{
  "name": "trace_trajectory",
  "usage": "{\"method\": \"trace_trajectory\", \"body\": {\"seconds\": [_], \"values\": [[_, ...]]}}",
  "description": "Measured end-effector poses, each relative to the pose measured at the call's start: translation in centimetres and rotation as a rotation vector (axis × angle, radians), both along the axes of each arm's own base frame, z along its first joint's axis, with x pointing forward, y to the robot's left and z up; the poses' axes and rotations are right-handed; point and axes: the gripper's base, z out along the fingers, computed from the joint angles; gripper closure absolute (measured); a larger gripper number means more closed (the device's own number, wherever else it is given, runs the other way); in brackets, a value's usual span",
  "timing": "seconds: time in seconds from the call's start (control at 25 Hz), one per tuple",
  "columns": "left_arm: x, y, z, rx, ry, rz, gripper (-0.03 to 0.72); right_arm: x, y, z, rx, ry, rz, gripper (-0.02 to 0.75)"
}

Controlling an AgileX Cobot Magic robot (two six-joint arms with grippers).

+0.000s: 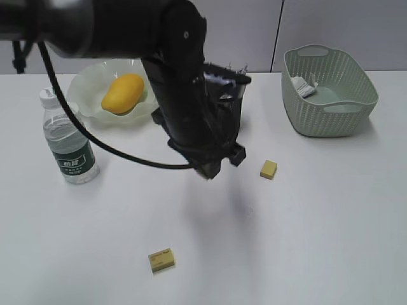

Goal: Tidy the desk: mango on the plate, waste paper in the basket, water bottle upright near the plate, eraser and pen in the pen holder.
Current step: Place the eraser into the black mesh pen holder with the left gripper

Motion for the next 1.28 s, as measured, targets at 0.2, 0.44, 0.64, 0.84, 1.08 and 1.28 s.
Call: {"method": "trace_trajectory", "body": {"seconds": [0.2, 0.44, 0.64, 0.84, 1.08, 1.28], "values": [[1.6, -0.9, 3.3, -0.234, -0.232, 0.043, 0.487, 0.0, 0.0, 0.0, 0.0, 0.0, 0.0, 0.165], [5.3, -0.7, 5.4, -0.477, -0.506, 0.119, 0.487, 0.0, 0.0, 0.0, 0.0, -0.001, 0.0, 0.165], [8.1, 0.3, 6.1, -0.601, -0.675, 0.178, 0.487, 0.0, 0.0, 0.0, 0.0, -0.001, 0.0, 0.165], [10.0, 0.6, 4.2, -0.644, -0.739, 0.217, 0.487, 0.0, 0.0, 0.0, 0.0, -0.001, 0.0, 0.165], [10.9, 0.2, 1.7, -0.659, -0.762, 0.227, 0.487, 0.0, 0.0, 0.0, 0.0, -0.001, 0.0, 0.167], [10.9, 0.1, 0.6, -0.639, -0.72, 0.244, 0.487, 0.0, 0.0, 0.0, 0.0, -0.001, 0.0, 0.167]]}}
